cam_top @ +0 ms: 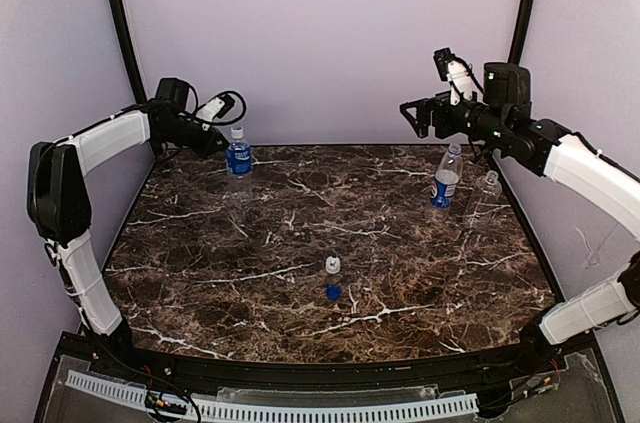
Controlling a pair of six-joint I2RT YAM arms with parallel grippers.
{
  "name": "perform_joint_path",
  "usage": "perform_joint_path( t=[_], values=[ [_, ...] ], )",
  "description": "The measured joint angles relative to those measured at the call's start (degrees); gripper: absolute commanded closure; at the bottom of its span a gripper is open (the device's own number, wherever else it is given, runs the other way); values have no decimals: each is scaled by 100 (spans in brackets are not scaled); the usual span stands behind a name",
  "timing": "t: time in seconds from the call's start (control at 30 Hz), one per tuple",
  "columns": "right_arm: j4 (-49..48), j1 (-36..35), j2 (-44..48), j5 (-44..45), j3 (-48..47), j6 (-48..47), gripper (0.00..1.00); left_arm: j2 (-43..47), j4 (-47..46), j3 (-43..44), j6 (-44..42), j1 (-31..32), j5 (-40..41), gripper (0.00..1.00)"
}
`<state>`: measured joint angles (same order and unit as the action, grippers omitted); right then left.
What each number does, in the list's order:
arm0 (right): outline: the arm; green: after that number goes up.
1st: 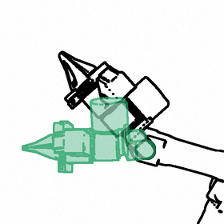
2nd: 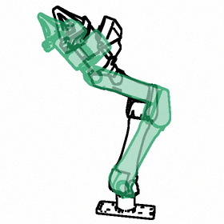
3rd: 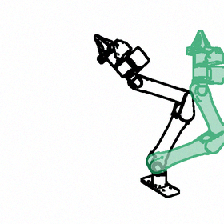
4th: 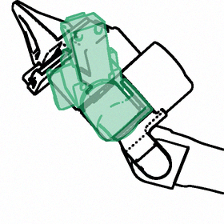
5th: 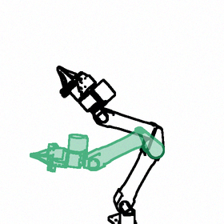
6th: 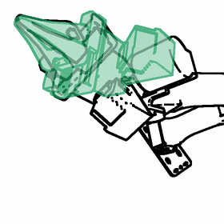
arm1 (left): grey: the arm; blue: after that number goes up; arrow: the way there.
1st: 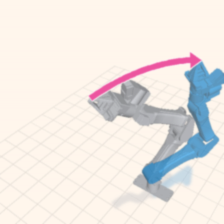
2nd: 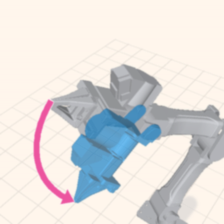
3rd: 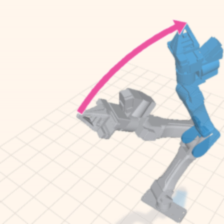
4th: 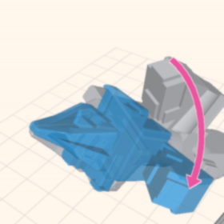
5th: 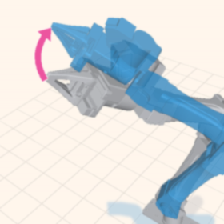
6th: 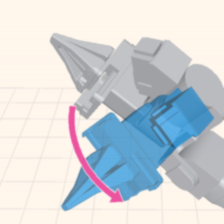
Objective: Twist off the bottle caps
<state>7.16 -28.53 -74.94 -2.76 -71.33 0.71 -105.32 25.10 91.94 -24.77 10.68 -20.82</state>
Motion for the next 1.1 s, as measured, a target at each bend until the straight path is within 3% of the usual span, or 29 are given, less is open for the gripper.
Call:
perform_joint_path(
  t=[0.07,0.13,0.17,0.2,0.23,0.3,0.47,0.8,1.1],
  values=[
    [-2,-4,0,-2,-4,-42,1,2,4,0,-7,0,-109,99],
    [4,-20,0,-2,-4,-74,1,2,28,0,-7,0,-186,91],
    [7,-26,0,-2,-4,-90,1,2,42,0,-2,0,-232,71],
    [7,-35,0,-2,-7,-103,1,2,52,0,-20,0,-271,59],
    [7,-44,0,-2,-7,-114,1,2,68,0,-26,0,-302,34],
    [9,-70,-2,0,-7,-138,1,2,105,4,42,0,-354,6],
    [13,-122,-66,-2,-26,-175,1,-258,262,619,166,63,-313,1],
    [168,-214,-208,28,-39,-175,1,-2409,275,2527,164,879,323,1],
    [442,-219,-297,151,-111,-225,1,-3777,214,3556,92,820,887,1]
  ],
)
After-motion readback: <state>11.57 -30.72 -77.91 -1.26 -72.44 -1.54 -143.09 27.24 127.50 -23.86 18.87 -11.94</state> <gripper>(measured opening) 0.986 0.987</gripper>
